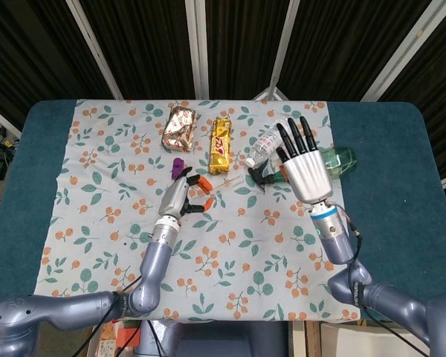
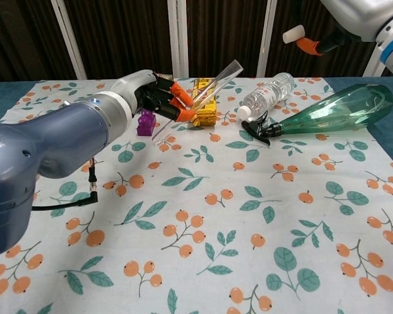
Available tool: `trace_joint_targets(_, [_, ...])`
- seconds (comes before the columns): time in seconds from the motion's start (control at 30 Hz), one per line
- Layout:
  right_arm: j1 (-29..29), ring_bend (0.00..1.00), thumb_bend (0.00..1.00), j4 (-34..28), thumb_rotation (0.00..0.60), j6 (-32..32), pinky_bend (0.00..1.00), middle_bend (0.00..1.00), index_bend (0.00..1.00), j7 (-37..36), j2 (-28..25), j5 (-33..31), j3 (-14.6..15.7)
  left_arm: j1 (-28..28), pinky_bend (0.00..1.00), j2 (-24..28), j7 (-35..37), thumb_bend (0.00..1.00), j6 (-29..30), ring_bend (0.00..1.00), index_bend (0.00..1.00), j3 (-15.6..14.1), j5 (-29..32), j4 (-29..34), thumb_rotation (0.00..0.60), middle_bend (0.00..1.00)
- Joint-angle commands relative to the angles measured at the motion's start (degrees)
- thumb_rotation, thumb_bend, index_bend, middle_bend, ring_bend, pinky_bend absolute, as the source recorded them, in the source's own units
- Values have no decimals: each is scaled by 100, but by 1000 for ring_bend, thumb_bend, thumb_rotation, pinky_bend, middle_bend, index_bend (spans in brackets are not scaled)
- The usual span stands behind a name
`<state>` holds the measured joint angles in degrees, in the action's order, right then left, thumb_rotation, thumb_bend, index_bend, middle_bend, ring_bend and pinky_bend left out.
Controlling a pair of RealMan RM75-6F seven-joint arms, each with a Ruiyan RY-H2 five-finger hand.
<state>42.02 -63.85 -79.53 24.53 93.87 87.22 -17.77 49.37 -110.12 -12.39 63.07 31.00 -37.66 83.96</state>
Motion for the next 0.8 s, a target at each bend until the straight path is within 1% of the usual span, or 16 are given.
trace_joint_targets(0.03, [4, 18, 432, 14, 600, -13, 36, 178, 642, 0, 38, -18, 14, 65, 0, -10, -87, 521, 97, 46, 633, 178, 301, 148, 600, 492])
trace_joint_targets(0.17, [-10, 17, 432, 27, 600, -40, 36, 178, 642, 13, 138, -50, 71, 167, 0, -61, -282, 521, 234, 46, 633, 320, 714, 256, 600, 492])
trace_joint_targets(0.37, [1, 18, 431, 19, 600, -60, 36, 178, 642, 8, 221, -63, 113, 323, 0, -139, -457, 521, 320, 46, 633, 434, 1051, 219, 600, 492])
trace_joint_targets(0.8, [66, 18, 431, 210, 600, -21, 36, 178, 642, -72, 434, -101, 183, 579, 0, -126, -950, 521, 382, 46, 632, 403, 1489, 160, 600, 492])
